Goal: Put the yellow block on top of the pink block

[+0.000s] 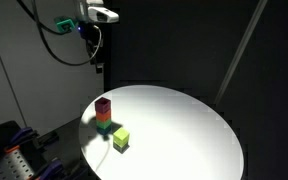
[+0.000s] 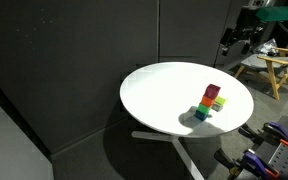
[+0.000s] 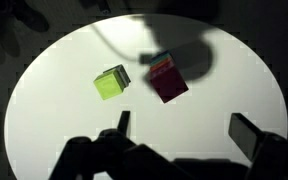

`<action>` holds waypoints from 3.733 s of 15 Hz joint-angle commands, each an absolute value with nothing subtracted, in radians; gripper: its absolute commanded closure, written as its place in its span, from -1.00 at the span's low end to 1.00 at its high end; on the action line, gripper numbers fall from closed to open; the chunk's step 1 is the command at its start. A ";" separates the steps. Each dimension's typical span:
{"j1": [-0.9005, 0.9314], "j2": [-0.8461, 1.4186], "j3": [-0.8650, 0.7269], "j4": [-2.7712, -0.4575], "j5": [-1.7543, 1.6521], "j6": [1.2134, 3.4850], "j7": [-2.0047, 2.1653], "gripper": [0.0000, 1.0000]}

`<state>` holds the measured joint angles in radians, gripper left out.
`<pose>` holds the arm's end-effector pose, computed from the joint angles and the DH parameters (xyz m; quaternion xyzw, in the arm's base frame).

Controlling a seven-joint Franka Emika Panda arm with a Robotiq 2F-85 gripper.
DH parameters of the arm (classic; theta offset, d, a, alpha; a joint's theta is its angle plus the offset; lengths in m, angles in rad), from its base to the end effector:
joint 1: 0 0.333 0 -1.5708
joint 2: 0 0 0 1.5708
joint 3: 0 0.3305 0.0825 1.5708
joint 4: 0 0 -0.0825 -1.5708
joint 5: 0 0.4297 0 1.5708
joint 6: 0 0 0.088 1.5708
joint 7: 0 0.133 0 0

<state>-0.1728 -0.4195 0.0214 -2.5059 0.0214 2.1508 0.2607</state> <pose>0.4466 -0.0670 0.4013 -0.9770 0.2107 -0.0319 0.0065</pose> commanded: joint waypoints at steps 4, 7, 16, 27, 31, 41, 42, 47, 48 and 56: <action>-0.162 -0.311 -0.036 -2.438 0.000 2.180 0.187 -1.00; -0.169 -0.275 -0.060 -2.436 -0.011 2.197 0.166 -1.00; -0.180 -0.190 -0.124 -2.441 -0.041 2.349 0.118 -1.00; -0.171 -0.187 -0.126 -2.459 -0.026 2.358 0.134 -1.00; -0.172 -0.171 -0.136 -2.435 -0.005 2.337 0.118 -1.00; -0.187 -0.097 -0.185 -2.346 0.009 2.248 0.065 -1.00; -0.189 -0.085 -0.190 -2.337 0.007 2.256 0.055 -1.00; -0.190 -0.032 -0.203 -2.312 0.016 2.287 0.016 -1.00; -0.189 -0.025 -0.203 -2.313 0.020 2.297 0.008 -1.00; -0.193 0.074 -0.198 -2.313 0.065 2.379 -0.068 -1.00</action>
<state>-0.1841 0.0307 -0.2001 -2.3346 0.0293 2.3572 0.0034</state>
